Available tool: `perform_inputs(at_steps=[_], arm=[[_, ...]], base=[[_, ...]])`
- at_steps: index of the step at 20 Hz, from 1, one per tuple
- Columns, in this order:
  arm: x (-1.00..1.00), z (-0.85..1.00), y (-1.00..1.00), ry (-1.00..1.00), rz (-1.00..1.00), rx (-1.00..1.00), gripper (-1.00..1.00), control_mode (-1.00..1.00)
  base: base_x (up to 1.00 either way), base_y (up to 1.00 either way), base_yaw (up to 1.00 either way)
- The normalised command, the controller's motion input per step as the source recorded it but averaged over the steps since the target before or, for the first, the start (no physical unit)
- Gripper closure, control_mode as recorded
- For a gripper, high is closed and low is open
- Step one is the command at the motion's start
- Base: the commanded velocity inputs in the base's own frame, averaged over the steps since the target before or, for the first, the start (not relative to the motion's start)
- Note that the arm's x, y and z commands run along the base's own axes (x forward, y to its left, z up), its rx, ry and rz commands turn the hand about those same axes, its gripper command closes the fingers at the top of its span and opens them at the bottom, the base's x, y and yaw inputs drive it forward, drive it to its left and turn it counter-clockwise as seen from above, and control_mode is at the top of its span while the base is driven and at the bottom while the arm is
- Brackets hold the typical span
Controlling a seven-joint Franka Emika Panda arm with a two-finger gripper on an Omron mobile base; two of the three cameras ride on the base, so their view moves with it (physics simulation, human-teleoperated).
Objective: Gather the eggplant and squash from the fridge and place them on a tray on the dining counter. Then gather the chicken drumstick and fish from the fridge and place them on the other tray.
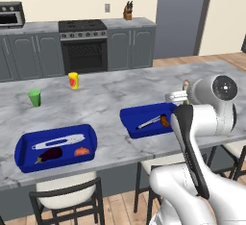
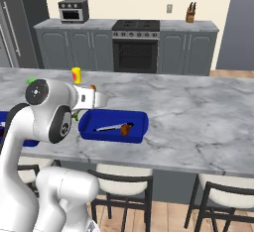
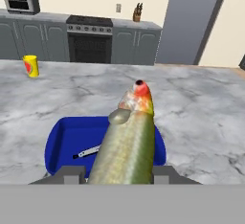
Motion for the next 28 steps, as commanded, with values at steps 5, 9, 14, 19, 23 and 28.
perform_inputs(at_steps=[5,9,14,19,23,28], arm=[[0.00,0.00,0.00,0.00,0.00,0.00,1.00,1.00],[0.02,0.00,-0.02,0.00,0.00,0.00,1.00,-1.00],[0.85,0.00,0.00,0.10,0.00,0.00,1.00,-1.00],[0.91,-0.01,0.13,0.13,-0.04,0.00,1.00,-1.00],[0.51,-0.30,0.03,0.20,-0.09,0.06,1.00,-1.00],[0.24,-0.41,-0.03,0.18,-0.18,0.12,1.00,-1.00]], base=[[0.00,0.00,0.00],[0.00,-0.01,0.00],[0.00,0.00,0.00],[0.00,0.00,0.00],[0.00,0.00,0.00],[0.00,0.00,0.00]])
